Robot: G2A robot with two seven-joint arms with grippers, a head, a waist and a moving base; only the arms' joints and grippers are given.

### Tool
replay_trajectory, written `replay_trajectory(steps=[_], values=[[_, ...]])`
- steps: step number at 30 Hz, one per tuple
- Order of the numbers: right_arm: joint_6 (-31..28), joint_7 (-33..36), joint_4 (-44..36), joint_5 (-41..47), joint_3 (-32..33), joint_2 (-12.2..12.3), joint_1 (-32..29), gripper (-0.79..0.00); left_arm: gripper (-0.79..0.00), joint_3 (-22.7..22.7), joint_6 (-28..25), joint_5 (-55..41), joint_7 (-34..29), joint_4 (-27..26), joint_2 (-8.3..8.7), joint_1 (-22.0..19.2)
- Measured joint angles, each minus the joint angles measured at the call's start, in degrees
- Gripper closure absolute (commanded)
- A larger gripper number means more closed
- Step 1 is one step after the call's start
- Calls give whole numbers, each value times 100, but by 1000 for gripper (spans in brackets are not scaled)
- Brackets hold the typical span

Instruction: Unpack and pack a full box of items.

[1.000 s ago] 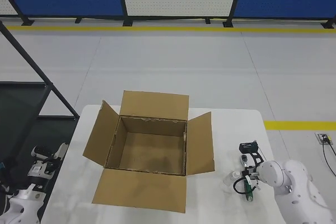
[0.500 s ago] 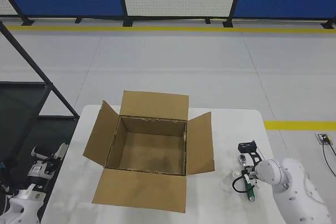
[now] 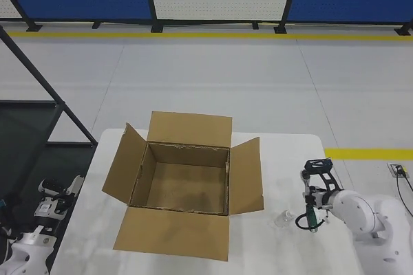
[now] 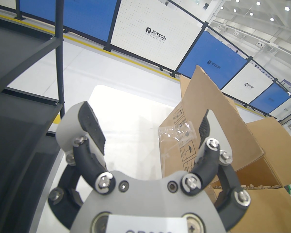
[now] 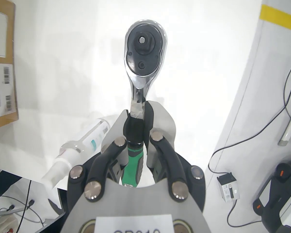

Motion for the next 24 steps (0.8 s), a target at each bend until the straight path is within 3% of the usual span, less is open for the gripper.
replay_trajectory(steps=[6, 12, 17, 24], values=[[183, -200, -1410, -91, 142, 22, -274, 0, -785, 0, 0, 0, 0, 0, 0, 0], [173, -183, -2477, -99, -274, 4, -170, 0, -785, 0, 0, 0, 0, 0, 0, 0], [295, -96, -2741, -264, -1139, -71, 387, 0, -785, 0, 0, 0, 0, 0, 0, 0], [383, 129, -2484, -186, -2463, -250, 1344, 0, -785, 0, 0, 0, 0, 0, 0, 0]])
